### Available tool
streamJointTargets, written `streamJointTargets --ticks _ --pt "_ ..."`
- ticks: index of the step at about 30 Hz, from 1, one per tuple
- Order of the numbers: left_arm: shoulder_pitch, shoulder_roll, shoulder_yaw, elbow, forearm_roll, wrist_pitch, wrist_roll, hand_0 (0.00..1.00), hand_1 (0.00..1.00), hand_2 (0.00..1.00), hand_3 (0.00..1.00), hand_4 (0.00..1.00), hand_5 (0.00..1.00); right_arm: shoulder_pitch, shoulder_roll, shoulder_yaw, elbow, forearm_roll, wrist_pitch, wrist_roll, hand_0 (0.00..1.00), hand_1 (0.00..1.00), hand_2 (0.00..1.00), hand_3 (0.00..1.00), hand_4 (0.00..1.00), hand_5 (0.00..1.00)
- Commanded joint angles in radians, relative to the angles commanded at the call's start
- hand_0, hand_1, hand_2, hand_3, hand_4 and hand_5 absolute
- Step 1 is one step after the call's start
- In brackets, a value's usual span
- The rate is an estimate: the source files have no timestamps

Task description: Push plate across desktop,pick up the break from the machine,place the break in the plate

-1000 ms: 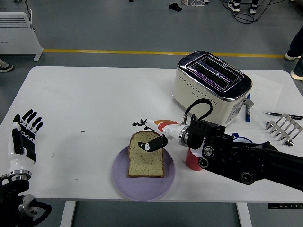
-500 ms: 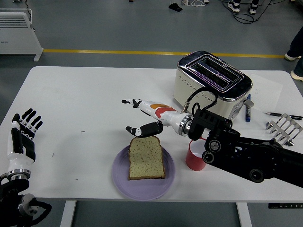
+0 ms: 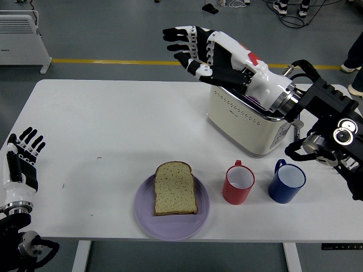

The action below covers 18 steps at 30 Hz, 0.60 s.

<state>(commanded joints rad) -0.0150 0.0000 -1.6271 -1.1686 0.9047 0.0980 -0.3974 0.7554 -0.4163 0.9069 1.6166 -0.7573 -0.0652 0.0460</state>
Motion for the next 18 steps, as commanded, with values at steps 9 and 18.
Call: streamJointTargets --ticks 9,18 --pt "0.016 0.000 -0.038 -0.005 -0.044 -0.010 -0.005 0.761 0.763 0.807 0.721 0.543 0.998 -0.221 -0.045 0.344 -0.079 0.353 -0.071 0.037 0.800 0.787 0.819 0.822 0.551 0.462" --pt "0.029 0.000 -0.065 -0.022 -0.133 -0.030 -0.012 0.763 0.763 0.807 0.723 0.546 0.998 -0.394 -0.030 0.427 -0.217 0.541 -0.070 0.022 0.806 0.790 0.823 0.831 0.528 0.511"
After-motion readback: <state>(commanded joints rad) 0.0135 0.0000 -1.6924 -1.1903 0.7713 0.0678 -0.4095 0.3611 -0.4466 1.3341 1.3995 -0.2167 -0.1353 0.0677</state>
